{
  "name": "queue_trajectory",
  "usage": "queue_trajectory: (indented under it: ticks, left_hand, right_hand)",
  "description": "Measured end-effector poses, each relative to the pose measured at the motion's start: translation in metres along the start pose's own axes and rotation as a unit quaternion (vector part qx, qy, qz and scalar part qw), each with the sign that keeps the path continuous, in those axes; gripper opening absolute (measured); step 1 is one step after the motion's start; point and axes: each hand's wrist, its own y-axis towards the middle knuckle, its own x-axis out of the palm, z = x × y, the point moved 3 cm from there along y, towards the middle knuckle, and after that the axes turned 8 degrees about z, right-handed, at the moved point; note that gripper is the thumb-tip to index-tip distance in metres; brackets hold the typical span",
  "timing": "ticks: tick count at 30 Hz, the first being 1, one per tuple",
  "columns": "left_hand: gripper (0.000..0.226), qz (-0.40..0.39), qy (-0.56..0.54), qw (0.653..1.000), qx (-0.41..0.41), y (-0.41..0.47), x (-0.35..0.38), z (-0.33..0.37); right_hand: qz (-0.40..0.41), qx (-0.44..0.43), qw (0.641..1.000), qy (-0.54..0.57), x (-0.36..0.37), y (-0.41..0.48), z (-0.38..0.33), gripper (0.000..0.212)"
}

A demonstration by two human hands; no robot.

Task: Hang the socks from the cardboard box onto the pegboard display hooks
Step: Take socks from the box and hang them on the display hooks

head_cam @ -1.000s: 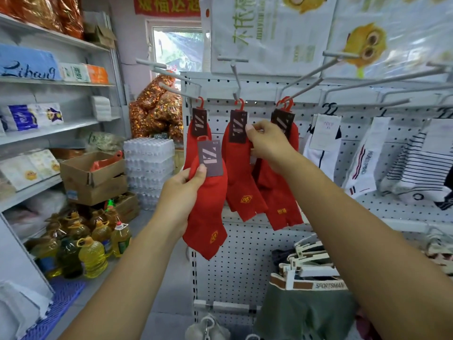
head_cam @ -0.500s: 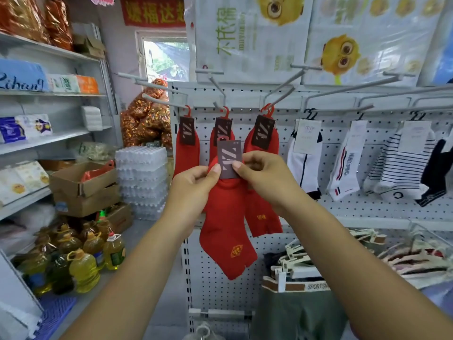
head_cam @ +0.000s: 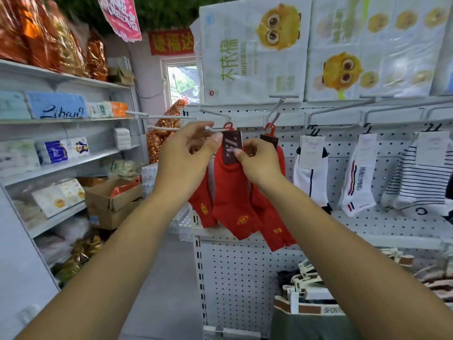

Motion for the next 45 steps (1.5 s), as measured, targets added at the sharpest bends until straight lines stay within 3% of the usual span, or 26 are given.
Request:
queue_trajectory:
  ticks: [8,17,22,28,37,45]
  left_hand:
    - [0.023,0.022,0.090,0.996,0.004,-0.002,0.002,0.019]
    - [0.017,0.061,0.121,0.988,-0.069,-0.010,0.006,0.025]
    - [0.017,0.055,0.147,0.984,-0.083,-0.019,0.004,0.030]
    - [0.029,0.032,0.244,0.962,-0.122,-0.082,-0.021,0.004]
    - [0.033,-0.001,0.415,0.889,-0.196,-0.218,-0.100,-0.030]
    - [0.033,-0.019,0.470,0.807,-0.356,-0.384,-0.202,-0.038]
  right_hand:
    - [-0.058,0.005,0.998,-0.033,0.005,0.013,0.011,0.017]
    - [-0.104,0.022,0.993,-0.054,0.001,0.022,0.018,0.021]
    - [-0.129,0.036,0.990,-0.034,-0.009,0.008,0.015,0.038]
    - [-0.132,-0.026,0.991,0.012,-0.039,-0.046,0.015,0.042]
    - [-0.277,-0.097,0.956,-0.002,-0.041,-0.149,0.034,0.045]
    - [-0.474,-0.142,0.869,-0.023,0.022,-0.289,0.053,0.044]
